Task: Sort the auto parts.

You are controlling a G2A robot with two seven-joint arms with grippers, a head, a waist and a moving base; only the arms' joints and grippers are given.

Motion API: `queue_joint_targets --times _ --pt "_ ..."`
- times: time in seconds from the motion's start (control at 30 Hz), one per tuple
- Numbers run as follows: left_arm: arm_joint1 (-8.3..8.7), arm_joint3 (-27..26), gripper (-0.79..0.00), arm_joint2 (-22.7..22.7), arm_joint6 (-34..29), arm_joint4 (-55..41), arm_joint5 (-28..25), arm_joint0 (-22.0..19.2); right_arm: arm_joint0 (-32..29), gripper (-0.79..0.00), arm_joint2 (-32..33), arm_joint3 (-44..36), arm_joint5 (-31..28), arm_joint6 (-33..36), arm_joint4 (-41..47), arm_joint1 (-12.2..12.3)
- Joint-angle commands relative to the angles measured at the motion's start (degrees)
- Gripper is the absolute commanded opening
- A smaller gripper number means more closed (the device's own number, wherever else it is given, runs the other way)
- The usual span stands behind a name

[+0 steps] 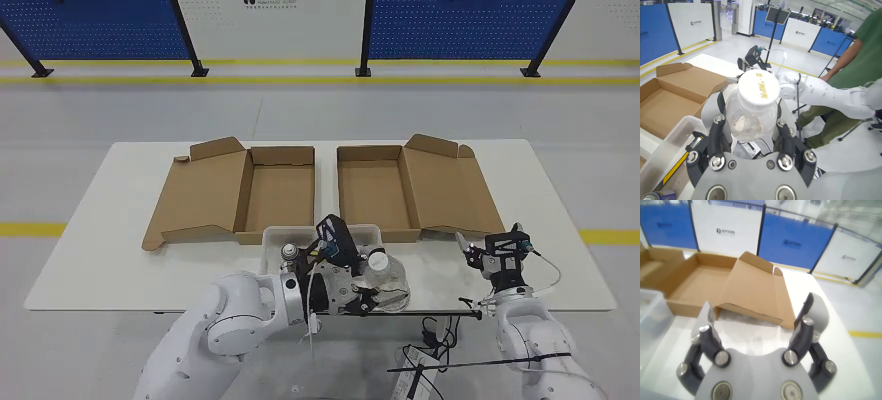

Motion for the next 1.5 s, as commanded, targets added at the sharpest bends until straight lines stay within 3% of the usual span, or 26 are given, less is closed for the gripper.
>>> queue_joint_targets --times 0.0,0.37,0.77,1.1,1.2,1.3,1.47 --pt "0.32 0.0 -0.785 -0.5 -2.4 -4.4 -2.8 -0.5 0.0 0.0 0.0 0.0 0.0 0.0 0.0 0.0" --pt "2.22 0.6 -0.785 -4.4 -12.2 -13.1 -8.1 -1.3 0.0 0.0 0.0 0.0 0.0 0.0 0.0 0.0" --pt "3.04 2.0 -0.785 -5.1 -11.0 -10.7 -7.2 -2.7 0.0 0.0 0.0 0.0 0.0 0.0 0.0 0.0" --pt "3.39 1.9 -0.785 -9.3 -1.9 1.3 1.4 -2.4 0.0 0.0 0.0 0.0 0.0 0.0 0.0 0.0" --pt "3.63 1.8 -0.785 -10.2 -2.2 12.2 6.3 -2.5 0.0 0.0 0.0 0.0 0.0 0.0 0.0 0.0" --pt "3.19 2.2 -0.785 -10.2 2.9 12.3 13.4 -1.5 0.0 0.0 0.0 0.0 0.0 0.0 0.0 0.0" --pt "3.05 3.2 -0.785 -9.8 4.2 16.1 17.3 -1.9 0.0 0.0 0.0 0.0 0.0 0.0 0.0 0.0"
